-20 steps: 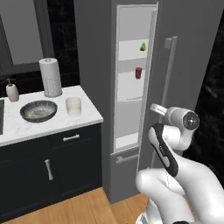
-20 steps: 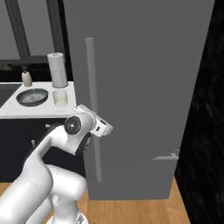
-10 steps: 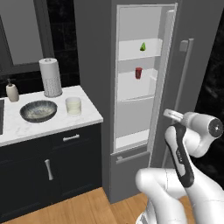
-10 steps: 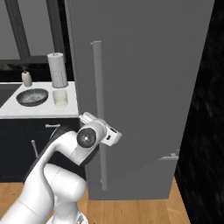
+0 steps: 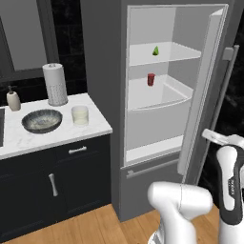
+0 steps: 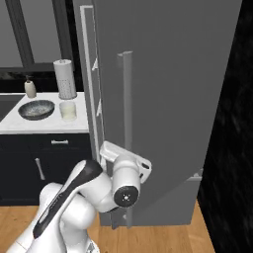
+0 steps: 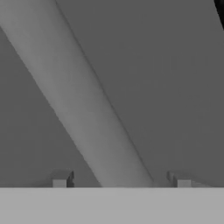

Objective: Grab a lemon wedge from the fridge and one ice cube from the ice bowl, and put them in the glass of lemonade.

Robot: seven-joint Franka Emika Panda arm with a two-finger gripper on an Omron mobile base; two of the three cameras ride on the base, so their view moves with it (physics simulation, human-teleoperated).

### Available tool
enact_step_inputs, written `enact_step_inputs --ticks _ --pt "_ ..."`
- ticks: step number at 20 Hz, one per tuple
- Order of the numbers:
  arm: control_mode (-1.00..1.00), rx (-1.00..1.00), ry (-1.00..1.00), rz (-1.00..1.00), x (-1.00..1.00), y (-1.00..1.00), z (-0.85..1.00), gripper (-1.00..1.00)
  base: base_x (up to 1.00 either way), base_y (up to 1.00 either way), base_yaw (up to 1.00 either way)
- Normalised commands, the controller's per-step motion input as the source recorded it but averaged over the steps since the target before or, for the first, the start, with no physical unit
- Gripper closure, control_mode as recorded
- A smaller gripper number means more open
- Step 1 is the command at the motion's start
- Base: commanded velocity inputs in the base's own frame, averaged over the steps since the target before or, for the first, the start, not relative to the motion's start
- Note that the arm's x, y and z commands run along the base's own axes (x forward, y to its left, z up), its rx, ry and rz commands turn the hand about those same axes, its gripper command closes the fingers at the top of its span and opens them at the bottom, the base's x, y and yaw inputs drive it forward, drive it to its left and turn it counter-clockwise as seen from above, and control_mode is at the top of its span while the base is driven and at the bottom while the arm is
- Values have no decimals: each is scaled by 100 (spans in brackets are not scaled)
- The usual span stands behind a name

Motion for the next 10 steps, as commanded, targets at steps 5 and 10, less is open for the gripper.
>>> enact_step_inputs --ticks 5,10 --pt "-100 0 -12 18 -49 -22 59 -100 0 0 0" --pt "-100 1 -26 14 -18 -2 61 -100 0 0 0"
